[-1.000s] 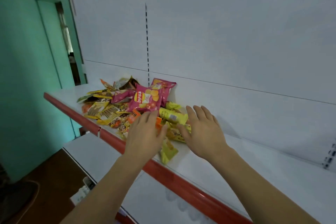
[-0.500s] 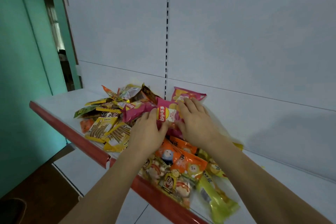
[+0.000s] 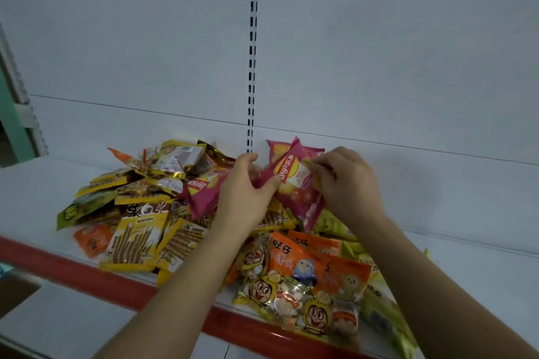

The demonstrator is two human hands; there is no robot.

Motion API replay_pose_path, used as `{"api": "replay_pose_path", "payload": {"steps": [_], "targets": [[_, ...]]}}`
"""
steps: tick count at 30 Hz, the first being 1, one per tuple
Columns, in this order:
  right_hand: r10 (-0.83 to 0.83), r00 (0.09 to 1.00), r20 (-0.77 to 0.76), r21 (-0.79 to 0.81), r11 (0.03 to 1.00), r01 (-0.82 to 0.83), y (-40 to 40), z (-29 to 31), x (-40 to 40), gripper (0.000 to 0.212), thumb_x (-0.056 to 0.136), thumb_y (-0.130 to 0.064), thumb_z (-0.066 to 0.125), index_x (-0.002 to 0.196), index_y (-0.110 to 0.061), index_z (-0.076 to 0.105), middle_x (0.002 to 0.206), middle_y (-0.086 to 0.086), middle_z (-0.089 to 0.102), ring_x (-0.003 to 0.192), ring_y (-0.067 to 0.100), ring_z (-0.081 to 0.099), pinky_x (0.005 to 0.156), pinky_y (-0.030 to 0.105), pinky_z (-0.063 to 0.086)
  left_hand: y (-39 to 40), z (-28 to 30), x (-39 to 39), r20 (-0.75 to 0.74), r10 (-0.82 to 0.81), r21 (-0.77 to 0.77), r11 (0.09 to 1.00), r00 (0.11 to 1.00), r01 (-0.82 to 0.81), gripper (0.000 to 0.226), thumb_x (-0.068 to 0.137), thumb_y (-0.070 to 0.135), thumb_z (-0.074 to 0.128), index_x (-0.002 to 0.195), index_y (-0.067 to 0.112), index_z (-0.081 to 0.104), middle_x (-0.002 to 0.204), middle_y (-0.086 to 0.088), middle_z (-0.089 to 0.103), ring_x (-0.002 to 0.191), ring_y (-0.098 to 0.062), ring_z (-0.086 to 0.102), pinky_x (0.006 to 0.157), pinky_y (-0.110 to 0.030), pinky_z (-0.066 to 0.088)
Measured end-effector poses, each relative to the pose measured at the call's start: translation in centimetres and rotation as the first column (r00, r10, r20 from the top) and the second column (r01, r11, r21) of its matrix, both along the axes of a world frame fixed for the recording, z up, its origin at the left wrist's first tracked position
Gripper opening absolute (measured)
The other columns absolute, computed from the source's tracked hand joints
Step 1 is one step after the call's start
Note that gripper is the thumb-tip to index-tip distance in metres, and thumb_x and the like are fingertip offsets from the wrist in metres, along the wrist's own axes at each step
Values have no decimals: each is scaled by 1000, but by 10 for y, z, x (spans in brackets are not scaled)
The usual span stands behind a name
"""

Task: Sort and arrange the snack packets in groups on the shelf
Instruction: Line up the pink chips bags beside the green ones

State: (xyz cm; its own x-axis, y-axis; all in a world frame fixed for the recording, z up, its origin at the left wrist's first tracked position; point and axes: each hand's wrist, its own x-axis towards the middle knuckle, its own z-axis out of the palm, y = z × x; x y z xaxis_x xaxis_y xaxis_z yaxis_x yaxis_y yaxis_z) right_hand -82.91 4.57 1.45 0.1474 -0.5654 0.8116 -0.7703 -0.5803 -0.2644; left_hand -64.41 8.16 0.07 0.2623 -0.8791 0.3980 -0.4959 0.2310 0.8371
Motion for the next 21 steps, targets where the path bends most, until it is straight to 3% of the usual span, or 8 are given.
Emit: {"api": "replay_pose_path", "payload": {"steps": [3,6,8,10,13,15,18,21], "targets": [[-5,990,144,-43,999,12,3,5,2,14,96,-20,64,93,-11,73,88,-2,65,82,18,61,69,33,51,-4,3,-4,-244,-25,-18,1000,969,21,75,89,46,75,150,24,39,118,13,57,100,1,57,83,-20,47],[35,967,253,-70,997,-18,4,14,14,18,100,-24,57,91,-12,67,86,-3,62,73,14,62,64,37,54,-10,10,-10,-557,-149,34,979,817,202,93,73,66,80,148,27,43,130,4,64,118,-16,64,104,-44,53],[88,972,218,-93,993,-69,7,18,25,16,99,-21,58,91,-11,67,88,-3,62,71,11,61,64,30,53,-12,14,-14,-534,-191,49,966,824,256,84,65,72,78,135,30,57,126,3,70,116,-21,68,102,-51,54],[76,976,204,-64,996,-64,7,20,29,14,100,-19,58,98,-11,69,93,-3,65,78,10,60,67,24,50,-15,17,-13,-495,-157,13,982,855,188,57,77,61,77,123,31,62,118,5,73,109,-21,72,94,-50,59],[-95,971,219,174,983,57,-5,20,18,25,103,-26,50,116,-12,66,108,1,69,96,18,63,78,29,50,-21,20,0,-505,-84,-22,996,859,85,37,91,39,76,122,28,60,116,8,71,107,-18,71,90,-42,60],[-225,973,53,391,901,187,-16,16,12,41,102,-43,47,126,-12,60,114,5,69,105,25,62,83,35,51,-21,20,9,-472,-62,-19,998,879,60,34,92,35,76,122,29,60,114,11,70,106,-13,69,86,-32,57],[-233,956,-178,597,747,293,-27,4,15,56,93,-66,48,113,-14,53,95,5,64,90,26,60,66,33,48,-18,21,16,-481,-41,-9,999,876,42,38,90,33,78,124,29,60,114,11,70,106,-13,69,85,-33,57],[-179,975,-128,681,699,218,-36,-9,21,51,88,-64,59,108,-18,50,85,-4,56,76,16,56,56,28,42,-15,22,23,-505,-2,-5,1000,863,0,39,90,28,78,122,27,56,116,7,69,106,-19,71,87,-46,62]]}}
